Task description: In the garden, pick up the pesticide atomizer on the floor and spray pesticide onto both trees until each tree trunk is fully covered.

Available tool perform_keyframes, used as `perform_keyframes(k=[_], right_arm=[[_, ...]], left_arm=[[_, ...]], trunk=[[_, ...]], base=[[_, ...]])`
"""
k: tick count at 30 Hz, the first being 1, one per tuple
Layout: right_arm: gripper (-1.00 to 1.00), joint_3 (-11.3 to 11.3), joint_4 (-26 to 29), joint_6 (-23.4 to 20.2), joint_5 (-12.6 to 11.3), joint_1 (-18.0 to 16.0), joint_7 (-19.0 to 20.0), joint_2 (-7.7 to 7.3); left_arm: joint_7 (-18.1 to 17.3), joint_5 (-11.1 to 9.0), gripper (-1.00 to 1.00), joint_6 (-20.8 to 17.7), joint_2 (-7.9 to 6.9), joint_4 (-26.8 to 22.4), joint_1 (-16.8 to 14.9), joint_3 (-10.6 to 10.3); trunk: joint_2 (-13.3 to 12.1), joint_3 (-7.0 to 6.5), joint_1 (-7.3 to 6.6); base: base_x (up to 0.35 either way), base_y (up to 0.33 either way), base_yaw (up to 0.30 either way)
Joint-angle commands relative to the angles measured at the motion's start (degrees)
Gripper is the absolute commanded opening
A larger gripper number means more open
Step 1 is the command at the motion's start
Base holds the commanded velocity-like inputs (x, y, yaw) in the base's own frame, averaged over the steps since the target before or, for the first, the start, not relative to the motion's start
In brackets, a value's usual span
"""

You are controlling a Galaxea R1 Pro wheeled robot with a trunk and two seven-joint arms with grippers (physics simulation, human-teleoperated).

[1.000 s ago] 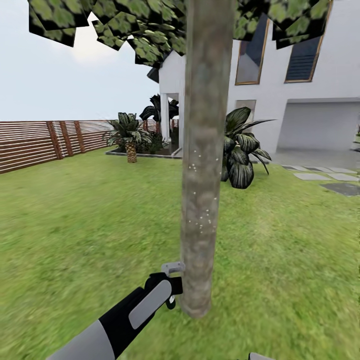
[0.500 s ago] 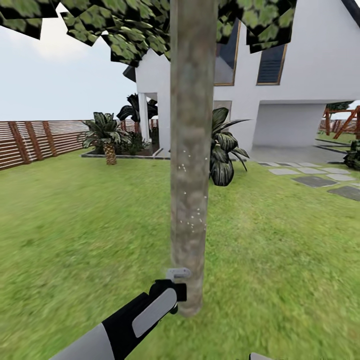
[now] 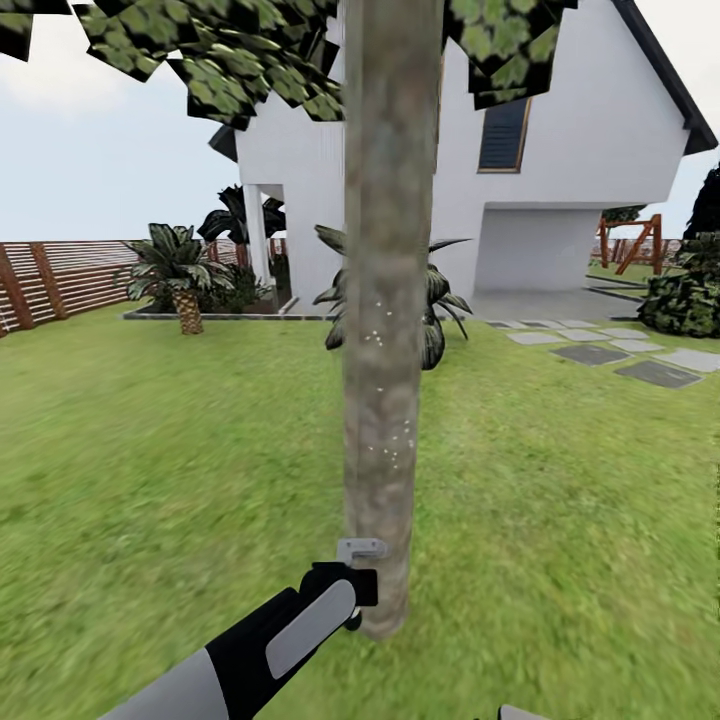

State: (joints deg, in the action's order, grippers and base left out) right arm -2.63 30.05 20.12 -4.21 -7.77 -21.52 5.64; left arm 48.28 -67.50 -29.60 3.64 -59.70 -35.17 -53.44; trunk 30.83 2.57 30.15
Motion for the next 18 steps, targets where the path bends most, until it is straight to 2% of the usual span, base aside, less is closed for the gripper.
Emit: perform_keyframes(k=[1,8,10,14,18], right_arm=[[-1.00,-0.2,0.0,0.3,-0.4,-0.1,-0.3,-0.04],[-1.00,0.0,0.1,0.3,-0.5,-0.1,-0.4,-0.10],[-1.00,0.0,0.1,0.3,-0.5,-0.1,-0.4,-0.10],[-1.00,0.1,0.0,0.3,-0.5,-0.1,-0.4,-0.10],[-1.00,0.1,0.1,0.3,-0.5,-0.1,-0.4,-0.09]], left_arm=[[0.3,-0.3,-1.00,-0.1,-0.03,-0.1,-0.1,-0.1],[0.2,-0.2,-1.00,-0.2,0.04,-0.1,-0.1,-0.2],[0.2,0.8,-1.00,-0.2,0.04,-0.1,-0.1,-0.2],[0.1,4.1,-1.00,-0.3,0.05,-0.1,-0.1,-0.2],[0.0,4.8,-1.00,-0.5,0.05,-0.1,-0.1,-0.2]], trunk=[[0.1,0.12,0.03],[0.1,0.12,0.03],[0.1,0.12,0.03],[0.1,0.12,0.03],[0.1,0.12,0.03]], base=[[0.002,0.350,-0.176],[0.001,0.350,-0.242],[0.000,0.350,-0.279],[0.000,0.350,-0.284],[0.000,0.350,-0.286]])
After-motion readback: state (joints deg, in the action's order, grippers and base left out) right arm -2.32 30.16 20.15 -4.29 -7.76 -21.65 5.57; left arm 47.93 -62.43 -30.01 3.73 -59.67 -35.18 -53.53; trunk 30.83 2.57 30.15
